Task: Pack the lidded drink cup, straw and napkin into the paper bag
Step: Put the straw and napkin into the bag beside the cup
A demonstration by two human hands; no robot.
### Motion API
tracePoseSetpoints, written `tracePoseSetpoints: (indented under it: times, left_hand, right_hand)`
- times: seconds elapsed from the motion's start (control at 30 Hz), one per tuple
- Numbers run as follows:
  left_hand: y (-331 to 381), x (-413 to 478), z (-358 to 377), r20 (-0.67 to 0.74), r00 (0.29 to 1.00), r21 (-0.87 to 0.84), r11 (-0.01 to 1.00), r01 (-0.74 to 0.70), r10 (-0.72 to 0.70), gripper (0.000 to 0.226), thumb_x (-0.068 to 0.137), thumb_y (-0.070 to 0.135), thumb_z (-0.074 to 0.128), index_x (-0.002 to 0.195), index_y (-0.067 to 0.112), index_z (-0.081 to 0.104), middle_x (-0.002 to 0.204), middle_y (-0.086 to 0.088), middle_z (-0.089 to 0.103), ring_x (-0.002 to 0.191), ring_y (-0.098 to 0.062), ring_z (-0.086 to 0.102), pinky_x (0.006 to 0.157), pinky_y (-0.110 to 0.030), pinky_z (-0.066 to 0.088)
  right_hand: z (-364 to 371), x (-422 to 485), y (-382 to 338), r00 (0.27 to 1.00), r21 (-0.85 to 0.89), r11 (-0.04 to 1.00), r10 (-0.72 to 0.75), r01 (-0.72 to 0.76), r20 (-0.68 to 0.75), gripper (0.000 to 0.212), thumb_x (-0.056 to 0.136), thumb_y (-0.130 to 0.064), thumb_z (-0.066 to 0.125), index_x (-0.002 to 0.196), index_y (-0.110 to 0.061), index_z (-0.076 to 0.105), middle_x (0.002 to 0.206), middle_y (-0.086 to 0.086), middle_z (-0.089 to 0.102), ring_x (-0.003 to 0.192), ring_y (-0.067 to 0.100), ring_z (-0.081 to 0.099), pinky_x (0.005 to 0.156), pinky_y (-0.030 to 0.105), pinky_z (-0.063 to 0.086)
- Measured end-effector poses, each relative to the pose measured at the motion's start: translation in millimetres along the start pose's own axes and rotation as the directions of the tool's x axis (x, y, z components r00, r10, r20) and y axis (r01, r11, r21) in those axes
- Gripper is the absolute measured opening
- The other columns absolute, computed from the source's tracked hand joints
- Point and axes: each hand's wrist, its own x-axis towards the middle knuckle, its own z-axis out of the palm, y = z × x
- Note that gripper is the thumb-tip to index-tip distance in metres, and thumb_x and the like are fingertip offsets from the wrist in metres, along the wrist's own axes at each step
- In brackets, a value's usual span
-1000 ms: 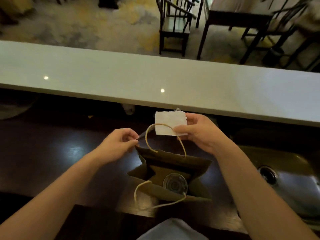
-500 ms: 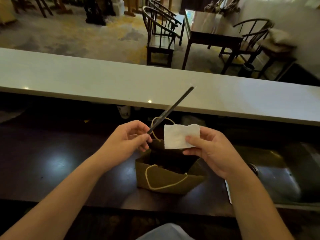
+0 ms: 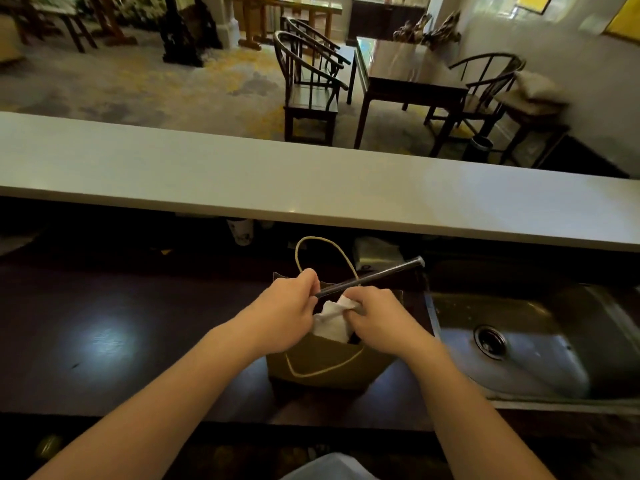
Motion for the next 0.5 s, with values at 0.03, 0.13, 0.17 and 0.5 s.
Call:
tracePoseSetpoints:
  times: [0.03,0.13,0.17,0.5]
  left_hand:
    - [-0.8,-0.6,0.0,0.0,1.0,0.045,0.999,0.01,-0.01,0.007,0.098,0.019,0.047,0.094,0.024,0.046,0.081,-0.002,0.061,0.068,-0.019,0.059,0.056,-0.034,0.048]
    - [-5.9,-3.3,-2.4,-0.011,0.998,0.183,0.981,0.063,-0.062,0.007,0.097,0.019,0.046,0.094,0.025,0.044,0.085,-0.001,0.059,0.07,-0.018,0.057,0.058,-0.032,0.046]
    - [-8.4,-3.9,-3.6,-0.02,0.996,0.213,0.973,0.091,-0.089,0.007,0.097,0.019,0.047,0.094,0.024,0.044,0.085,-0.001,0.058,0.071,-0.017,0.056,0.058,-0.032,0.046]
    - [-16.1,0.8,-12.5,0.025,0.978,0.274,0.942,0.193,-0.208,0.004,0.097,0.02,0.049,0.096,0.023,0.051,0.083,0.002,0.057,0.069,-0.012,0.053,0.054,-0.026,0.037]
  right_hand:
    - [1.9,2.5,1.6,1.0,-0.036,0.999,0.007,-0.007,0.011,0.015,0.089,-0.013,0.049,0.089,-0.015,0.064,0.089,0.007,0.068,0.082,0.025,0.064,0.071,0.043,0.056]
    - [6.2,9.5,9.9,0.997,-0.105,0.993,0.056,-0.051,0.045,0.022,0.089,-0.01,0.049,0.103,-0.019,0.064,0.104,0.008,0.066,0.094,0.029,0.063,0.077,0.042,0.056]
    - [6.3,11.1,12.5,0.995,-0.119,0.991,0.074,-0.067,0.059,0.027,0.088,-0.009,0.051,0.11,-0.019,0.064,0.107,0.007,0.065,0.096,0.03,0.063,0.078,0.041,0.056]
    - [-10.8,34.5,15.6,0.922,-0.127,0.992,0.035,0.015,0.385,0.029,0.088,-0.006,0.055,0.099,-0.022,0.077,0.103,0.004,0.074,0.096,0.019,0.066,0.084,0.039,0.058]
